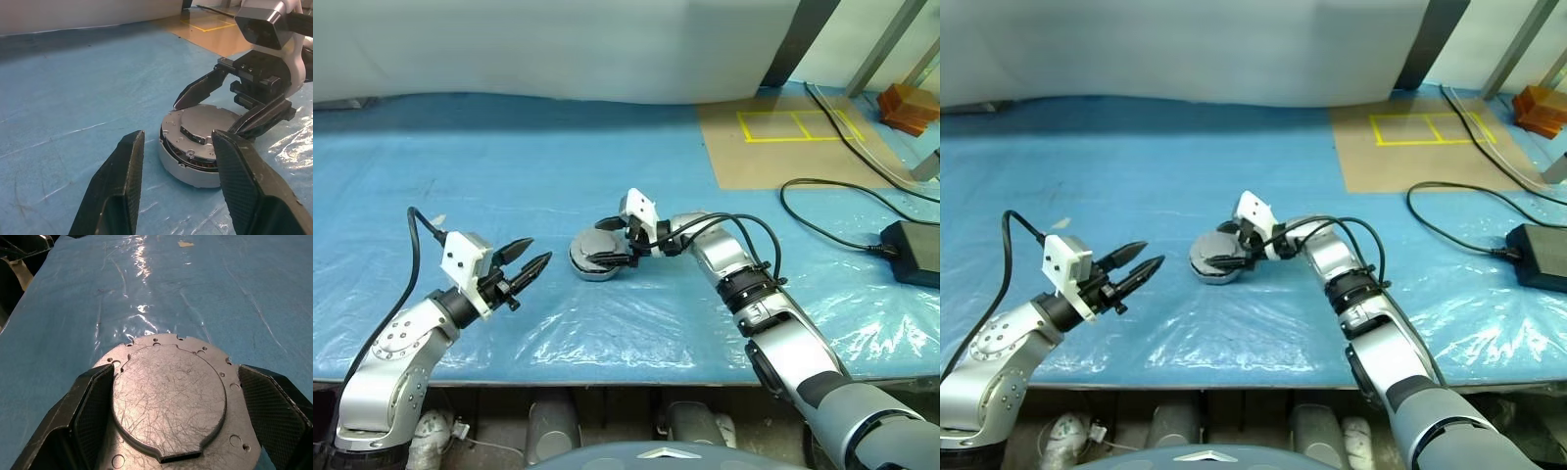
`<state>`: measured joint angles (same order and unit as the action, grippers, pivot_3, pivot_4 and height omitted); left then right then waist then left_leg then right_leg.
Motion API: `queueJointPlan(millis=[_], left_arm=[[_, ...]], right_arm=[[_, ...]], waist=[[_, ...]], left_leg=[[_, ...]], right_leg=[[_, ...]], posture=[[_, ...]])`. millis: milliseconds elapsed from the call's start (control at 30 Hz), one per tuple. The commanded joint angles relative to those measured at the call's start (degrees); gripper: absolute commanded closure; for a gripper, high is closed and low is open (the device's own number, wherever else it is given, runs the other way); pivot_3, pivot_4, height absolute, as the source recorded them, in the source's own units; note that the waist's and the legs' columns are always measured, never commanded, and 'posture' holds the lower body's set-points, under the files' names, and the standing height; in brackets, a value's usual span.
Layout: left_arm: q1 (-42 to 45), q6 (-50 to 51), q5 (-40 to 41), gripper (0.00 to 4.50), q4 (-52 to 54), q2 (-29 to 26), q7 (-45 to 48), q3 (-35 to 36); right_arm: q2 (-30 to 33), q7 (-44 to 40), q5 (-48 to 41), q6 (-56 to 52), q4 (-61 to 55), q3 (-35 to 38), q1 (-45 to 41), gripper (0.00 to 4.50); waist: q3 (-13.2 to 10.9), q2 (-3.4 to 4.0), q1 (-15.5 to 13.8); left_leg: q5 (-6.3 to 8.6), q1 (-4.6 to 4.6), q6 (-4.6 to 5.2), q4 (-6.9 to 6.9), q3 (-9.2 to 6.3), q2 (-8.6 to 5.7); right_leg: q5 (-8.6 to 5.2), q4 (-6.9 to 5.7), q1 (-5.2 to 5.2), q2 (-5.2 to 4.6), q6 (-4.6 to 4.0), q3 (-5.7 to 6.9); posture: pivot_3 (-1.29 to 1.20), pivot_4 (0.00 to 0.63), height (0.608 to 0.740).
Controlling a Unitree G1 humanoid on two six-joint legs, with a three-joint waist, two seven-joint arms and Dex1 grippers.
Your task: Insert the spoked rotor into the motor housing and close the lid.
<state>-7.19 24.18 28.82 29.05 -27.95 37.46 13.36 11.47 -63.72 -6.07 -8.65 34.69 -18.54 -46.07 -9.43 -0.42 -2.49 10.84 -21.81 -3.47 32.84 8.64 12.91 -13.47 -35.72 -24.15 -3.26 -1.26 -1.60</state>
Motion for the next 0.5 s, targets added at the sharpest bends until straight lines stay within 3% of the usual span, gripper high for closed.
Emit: queueJointPlan(millis=[33, 233, 400, 500], left_arm=[[0.41, -0.93, 0.75, 2.17, 1.18, -0.8, 0.16, 0.57], [0.61, -0.91, 0.79, 2.17, 1.01, -1.38, 0.11, 0.59], [1.16, -0.92, 0.92, 2.17, 1.19, -1.39, -0.32, 0.3], [1.43, -1.01, 0.65, 2.17, 1.01, -1.27, -0.48, -0.19]], right_arm=[[0.14, -0.59, 1.85, 0.96, -0.74, -1.3, 1.66, 0.28], [0.05, 0.09, 4.48, 4.54, -0.12, -2.7, 3.28, 0.28], [-0.69, -0.9, 4.26, 5.26, 0.9, -2.42, 3.31, 1.52], [-1.19, -0.32, 4.76, 6.49, 2.6, -2.18, 2.36, 1.53]], waist=[[0.0, 0.0, 0.0], [0.03, -0.01, 0.01], [0.04, -0.02, 0.03], [0.06, -0.03, 0.08]], left_leg=[[0.0, 0.01, 0.0, 0.0, 0.0, 0.0], [0.0, 0.06, 0.0, 0.01, 0.0, 0.0], [0.0, 0.17, 0.01, 0.01, 0.02, 0.0], [0.0, 0.19, 0.01, 0.01, 0.03, 0.0]], right_leg=[[0.0, 0.0, 0.01, 0.0, 0.0, 0.0], [0.0, 0.0, 0.06, 0.0, 0.0, 0.0], [-0.01, 0.0, 0.15, 0.0, -0.01, -0.02], [-0.01, 0.0, 0.17, 0.0, -0.01, -0.03]], posture=[[0.0, 0.15, 0.74], [0.0, 0.15, 0.74], [0.0, 0.15, 0.74], [0.0, 0.15, 0.74]])
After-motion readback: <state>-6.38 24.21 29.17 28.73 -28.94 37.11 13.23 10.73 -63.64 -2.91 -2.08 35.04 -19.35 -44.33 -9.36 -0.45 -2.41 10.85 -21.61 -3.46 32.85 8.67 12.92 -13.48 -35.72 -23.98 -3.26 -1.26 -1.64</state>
